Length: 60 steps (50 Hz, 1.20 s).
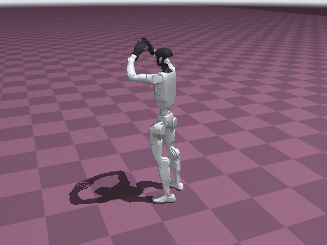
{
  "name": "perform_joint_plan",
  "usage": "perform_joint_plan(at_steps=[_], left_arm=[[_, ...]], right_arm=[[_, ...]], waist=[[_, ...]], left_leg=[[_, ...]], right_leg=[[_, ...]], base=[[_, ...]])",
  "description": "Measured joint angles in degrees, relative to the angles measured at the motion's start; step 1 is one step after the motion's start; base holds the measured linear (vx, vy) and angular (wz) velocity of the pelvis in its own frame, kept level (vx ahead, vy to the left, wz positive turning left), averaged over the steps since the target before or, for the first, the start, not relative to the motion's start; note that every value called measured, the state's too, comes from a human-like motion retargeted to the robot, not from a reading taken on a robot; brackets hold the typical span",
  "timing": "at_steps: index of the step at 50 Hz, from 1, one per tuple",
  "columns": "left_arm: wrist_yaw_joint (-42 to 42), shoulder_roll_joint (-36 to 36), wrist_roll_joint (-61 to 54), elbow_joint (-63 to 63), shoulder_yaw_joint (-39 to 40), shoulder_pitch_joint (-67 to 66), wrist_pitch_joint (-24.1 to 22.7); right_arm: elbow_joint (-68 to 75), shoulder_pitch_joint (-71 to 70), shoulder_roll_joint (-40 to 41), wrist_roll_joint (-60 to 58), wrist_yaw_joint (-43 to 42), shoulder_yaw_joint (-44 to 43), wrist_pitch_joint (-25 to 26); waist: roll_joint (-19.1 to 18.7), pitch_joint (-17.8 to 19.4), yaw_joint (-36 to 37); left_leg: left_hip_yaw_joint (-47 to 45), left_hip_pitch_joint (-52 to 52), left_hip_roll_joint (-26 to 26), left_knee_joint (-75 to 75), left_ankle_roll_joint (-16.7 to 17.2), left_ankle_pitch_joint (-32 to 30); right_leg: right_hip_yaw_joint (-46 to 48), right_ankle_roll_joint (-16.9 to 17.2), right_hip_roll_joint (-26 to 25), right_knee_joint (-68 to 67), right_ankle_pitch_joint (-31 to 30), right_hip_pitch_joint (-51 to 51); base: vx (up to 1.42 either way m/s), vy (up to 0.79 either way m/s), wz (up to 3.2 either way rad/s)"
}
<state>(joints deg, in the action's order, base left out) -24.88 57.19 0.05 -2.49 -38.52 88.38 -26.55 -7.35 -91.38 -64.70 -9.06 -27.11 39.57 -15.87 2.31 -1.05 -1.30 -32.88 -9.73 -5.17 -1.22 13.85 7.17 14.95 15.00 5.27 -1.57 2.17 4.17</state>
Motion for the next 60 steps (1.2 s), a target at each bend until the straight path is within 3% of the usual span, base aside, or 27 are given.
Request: perform_joint_plan(at_steps=[3, 5, 8, 12, 15, 19, 23, 28, 33, 36, 41, 43, 46, 48, 52, 55, 60], left_arm=[[2.64, 1.73, -5.02, -2.12, 4.72, -10.22, -0.80], [6.64, 0.74, -14.47, -4.32, 10.20, -20.22, -2.35], [8.59, -0.47, -13.51, -5.02, 19.51, -37.61, -0.40], [13.53, -8.83, -19.36, -4.44, 29.81, -61.44, 2.09], [16.50, -16.42, -21.48, -0.99, 33.30, -75.99, 4.24], [18.87, -25.16, -22.37, 8.14, 34.90, -90.32, 7.30], [19.56, -32.53, -25.48, 21.96, 36.05, -99.15, 11.16], [18.02, -39.00, -30.55, 42.93, 38.09, -104.37, 14.99], [16.14, -41.40, -31.62, 58.67, 38.51, -107.67, 15.43], [15.99, -41.43, -32.14, 61.41, 37.99, -109.81, 14.94], [16.10, -40.15, -34.72, 58.45, 37.78, -110.95, 15.54], [16.17, -39.41, -35.24, 57.01, 37.25, -110.67, 15.63], [15.58, -38.57, -34.84, 55.67, 36.43, -110.07, 15.58], [15.04, -38.12, -34.14, 55.35, 35.77, -109.03, 15.71], [14.59, -36.86, -32.38, 56.58, 33.89, -103.97, 16.82], [14.52, -35.69, -30.63, 58.42, 31.92, -99.03, 17.42], [11.42, -35.32, -29.12, 62.13, 29.14, -89.41, 16.97]], right_arm=[[-0.69, 4.05, 2.53, 1.19, 2.38, -1.93, 0.47], [-1.56, 7.16, 4.30, 2.05, 4.24, -2.77, 0.79], [-3.13, 12.85, 6.71, 2.10, 7.19, -3.38, 1.62], [-4.25, 22.69, 10.71, 2.96, 11.54, -3.19, 2.82], [-3.37, 31.99, 14.44, 4.21, 14.23, -3.69, 3.30], [0.68, 45.15, 21.53, 6.24, 15.94, -5.93, 4.08], [7.48, 55.99, 29.37, 7.46, 16.11, -7.81, 5.58], [18.98, 65.37, 35.63, 8.26, 16.04, -7.41, 7.31], [33.60, 73.36, 36.94, 5.92, 16.60, -6.24, 8.47], [44.19, 78.74, 37.65, 4.44, 16.70, -7.45, 9.83], [62.23, 85.41, 40.70, 7.88, 18.71, -12.97, 17.89], [67.84, 87.47, 42.06, 8.66, 20.08, -15.16, 18.90], [71.81, 90.98, 43.79, 10.20, 21.03, -17.09, 19.34], [71.82, 93.03, 44.41, 12.05, 20.98, -17.38, 19.22], [69.56, 94.13, 44.75, 17.17, 20.36, -16.75, 18.51], [68.00, 93.27, 44.71, 20.05, 19.73, -15.81, 17.88], [65.11, 89.93, 43.75, 22.79, 18.42, -15.03, 17.51]], waist=[[0.45, 0.35, -0.11], [0.82, 1.56, 0.62], [1.45, 3.63, 2.56], [3.12, 6.69, 5.99], [4.65, 8.07, 8.38], [5.83, 8.95, 11.00], [6.09, 9.39, 12.54], [4.80, 8.98, 13.17], [3.89, 8.39, 14.33], [2.91, 8.69, 15.36], [1.97, 10.12, 16.37], [2.68, 10.49, 15.25], [2.95, 10.42, 12.25], [2.40, 10.70, 10.22], [1.46, 11.64, 6.84], [1.60, 11.88, 4.51], [3.88, 13.21, 0.34]], left_leg=[[-0.07, -0.12, 0.06, 0.97, -0.11, 0.32], [-0.11, -0.26, 0.45, 1.92, -0.66, 0.51], [0.10, 0.14, 1.07, 4.94, -2.26, 0.19], [2.77, 3.04, 2.87, 12.96, -5.49, -1.68], [5.44, 7.22, 3.79, 20.25, -6.25, -2.25], [3.29, 10.66, 1.05, 22.68, -5.56, -0.11], [-3.60, 10.53, -3.12, 13.90, -5.28, -1.07], [-12.37, 10.18, -5.90, -1.05, -2.34, -6.61], [-10.15, 11.25, -4.80, -3.72, -0.19, -9.34], [-5.76, 10.22, -3.44, -3.78, -0.85, -9.14], [2.03, 8.39, -0.21, -3.78, -2.42, -6.97], [6.06, 8.14, 1.84, -3.78, -2.75, -6.18], [12.15, 8.01, 2.82, -2.98, -1.87, -5.10], [15.36, 7.43, 2.46, -2.17, -1.31, -4.10], [19.39, 5.57, 1.68, -2.44, -1.68, -2.64], [21.35, 4.23, 1.81, -2.76, -2.22, -1.34], [24.01, -0.84, 5.01, -1.70, -1.25, 2.64]], right_leg=[[-0.26, 0.00, 0.38, -0.26, 0.33, 0.35], [-0.56, 0.00, 1.10, -0.53, 0.61, 0.79], [-1.35, 0.00, 2.69, -0.89, 0.89, 1.56], [-2.16, 0.00, 7.10, -1.23, 1.23, 2.82], [-1.84, -0.01, 10.70, -1.34, 1.64, 3.31], [0.20, -0.16, 12.86, -1.57, 2.47, 3.48], [4.04, -0.67, 13.21, -2.43, 3.77, 3.90], [10.90, -2.35, 12.24, -4.56, 5.11, 5.49], [16.94, -4.89, 13.53, -8.29, 3.04, 8.35], [20.20, -7.85, 15.41, -13.46, -0.68, 10.31], [19.29, -13.46, 21.91, -34.21, -7.89, 5.32], [11.14, -12.30, 21.40, -42.82, -9.43, -0.67], [-2.24, -6.64, 12.97, -49.08, -8.55, -8.76], [-5.24, -5.74, 9.05, -50.20, -6.72, -12.26], [-0.45, -11.15, 8.80, -45.99, -2.30, -17.86], [2.83, -12.03, 8.05, -34.60, -1.87, -20.17], [3.18, -3.76, 6.94, -6.44, -7.35, -17.79]], base=[[0.00, 0.00, 0.00], [0.00, 0.00, 0.00], [0.00, 0.00, 0.00], [0.02, 0.09, -0.07], [0.05, 0.12, 0.22], [0.10, 0.11, 0.50], [0.16, 0.16, 0.88], [0.23, 0.25, 1.20], [0.34, 0.37, 1.32], [0.42, 0.45, 1.41], [0.43, 0.43, 1.50], [0.42, 0.27, 1.90], [0.42, 0.14, 1.90], [0.41, 0.08, 1.47], [0.37, 0.03, 0.94], [0.38, -0.04, 0.61], [0.48, -0.11, 0.50]])
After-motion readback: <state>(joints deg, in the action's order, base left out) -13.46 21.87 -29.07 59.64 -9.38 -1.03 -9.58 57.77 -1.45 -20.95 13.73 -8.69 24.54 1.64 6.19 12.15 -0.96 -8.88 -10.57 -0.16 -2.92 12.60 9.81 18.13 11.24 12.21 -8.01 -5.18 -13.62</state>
